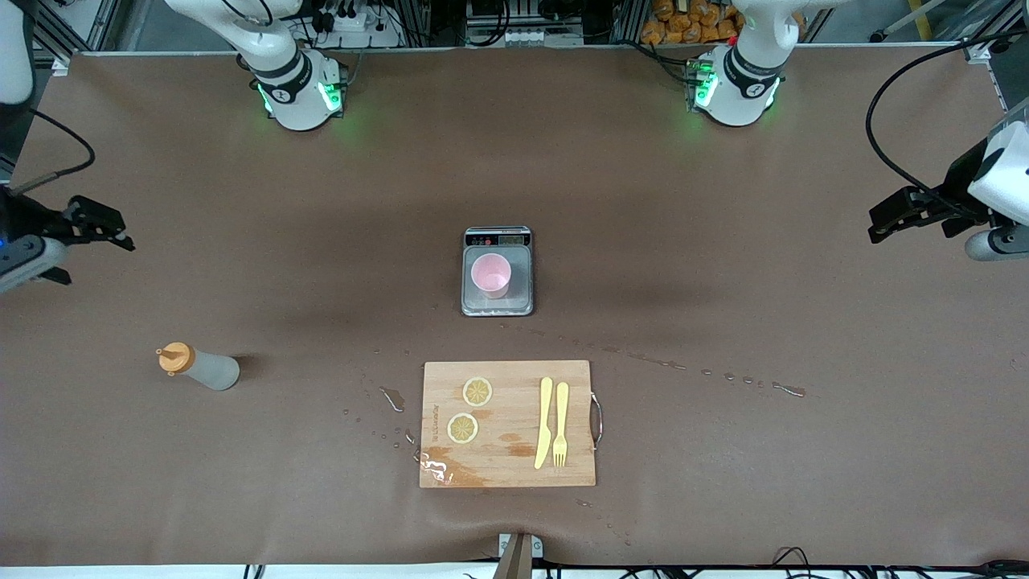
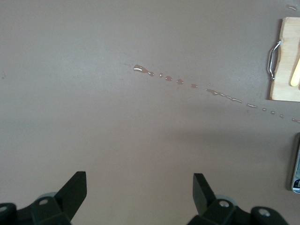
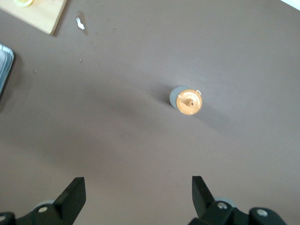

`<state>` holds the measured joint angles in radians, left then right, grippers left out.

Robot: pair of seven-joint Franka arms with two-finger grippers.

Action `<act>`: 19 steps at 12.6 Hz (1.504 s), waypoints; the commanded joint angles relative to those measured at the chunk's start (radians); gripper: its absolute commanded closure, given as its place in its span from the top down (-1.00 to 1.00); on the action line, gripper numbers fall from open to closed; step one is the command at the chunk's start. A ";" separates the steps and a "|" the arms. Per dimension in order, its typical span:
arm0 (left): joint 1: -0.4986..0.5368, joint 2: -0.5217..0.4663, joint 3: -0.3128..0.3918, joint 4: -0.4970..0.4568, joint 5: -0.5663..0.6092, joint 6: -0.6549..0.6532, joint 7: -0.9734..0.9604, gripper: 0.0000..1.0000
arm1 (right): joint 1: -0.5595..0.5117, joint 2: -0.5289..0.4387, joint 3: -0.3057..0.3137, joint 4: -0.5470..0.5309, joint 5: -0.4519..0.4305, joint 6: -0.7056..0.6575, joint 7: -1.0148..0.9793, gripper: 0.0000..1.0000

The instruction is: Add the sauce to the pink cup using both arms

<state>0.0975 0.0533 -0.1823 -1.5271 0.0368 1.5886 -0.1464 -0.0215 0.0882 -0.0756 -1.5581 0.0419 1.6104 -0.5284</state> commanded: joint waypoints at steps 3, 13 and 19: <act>0.007 -0.021 0.001 -0.010 -0.012 -0.007 0.027 1.00 | 0.012 -0.102 -0.012 -0.023 -0.028 -0.073 0.350 1.00; 0.022 -0.035 0.001 -0.008 -0.012 -0.009 0.053 1.00 | 0.000 -0.110 -0.035 0.030 -0.028 -0.124 0.389 1.00; 0.019 -0.056 -0.014 0.002 -0.012 -0.036 0.096 1.00 | 0.005 -0.108 -0.032 0.038 -0.022 -0.125 0.458 1.00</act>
<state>0.1089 0.0109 -0.1941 -1.5224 0.0368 1.5662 -0.0838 -0.0224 -0.0158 -0.1096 -1.5318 0.0320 1.4998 -0.0935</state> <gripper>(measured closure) 0.000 0.000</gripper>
